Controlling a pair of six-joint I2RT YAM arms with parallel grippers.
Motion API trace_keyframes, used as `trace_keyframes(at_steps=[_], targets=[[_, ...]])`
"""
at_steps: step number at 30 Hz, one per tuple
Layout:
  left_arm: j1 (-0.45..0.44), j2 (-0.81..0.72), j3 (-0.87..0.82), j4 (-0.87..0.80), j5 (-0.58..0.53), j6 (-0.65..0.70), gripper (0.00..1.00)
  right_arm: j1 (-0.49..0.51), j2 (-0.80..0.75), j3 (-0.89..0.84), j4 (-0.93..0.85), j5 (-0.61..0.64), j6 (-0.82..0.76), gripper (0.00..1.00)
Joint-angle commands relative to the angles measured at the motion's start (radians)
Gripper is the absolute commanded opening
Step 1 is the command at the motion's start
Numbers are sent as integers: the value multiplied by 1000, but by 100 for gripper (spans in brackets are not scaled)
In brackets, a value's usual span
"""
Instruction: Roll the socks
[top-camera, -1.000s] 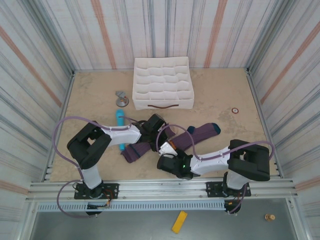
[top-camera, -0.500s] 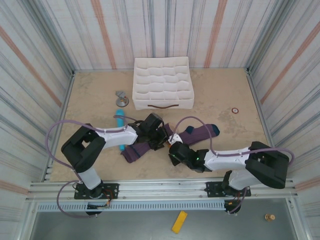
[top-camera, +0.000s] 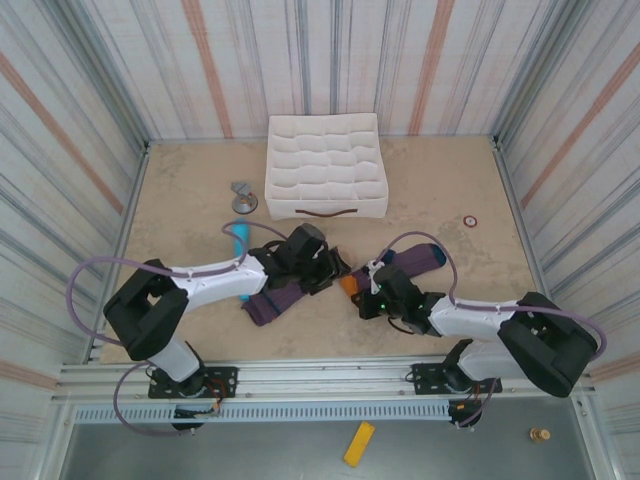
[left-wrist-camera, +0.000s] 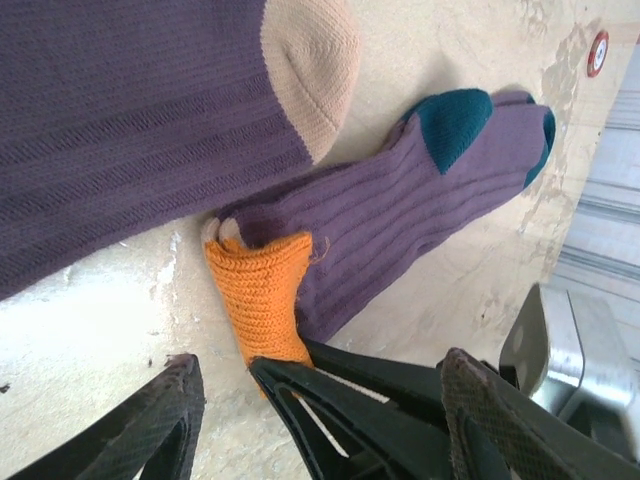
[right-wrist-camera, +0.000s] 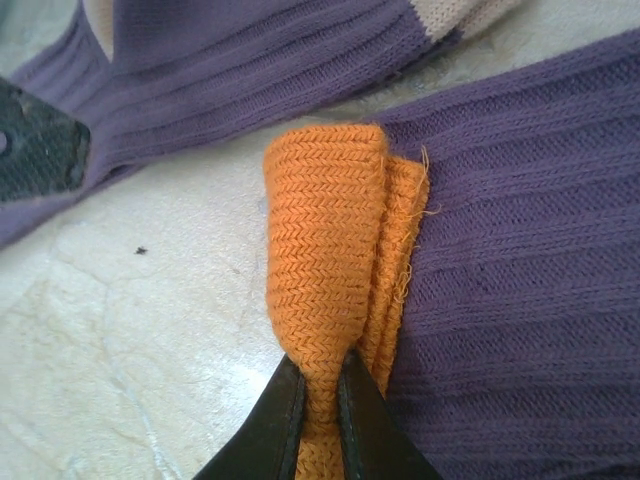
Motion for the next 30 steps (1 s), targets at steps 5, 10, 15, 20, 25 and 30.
trace_keyframes(at_steps=[5,10,15,20,25,30], targets=[[-18,11,-74,83,-11,14,62,-193,11,-80,-1,-304,128,0],[-49,42,-82,152,-18,22,58,-309,14,-89,11,-432,183,0],[-72,92,-62,192,-15,31,55,-373,78,-100,56,-501,224,0],[-79,142,-48,207,-22,34,51,-436,187,-111,147,-575,283,0],[-79,172,-43,234,-66,64,49,-495,227,-117,161,-598,297,0],[-73,211,-16,233,-82,89,48,-530,238,-107,132,-629,286,0]])
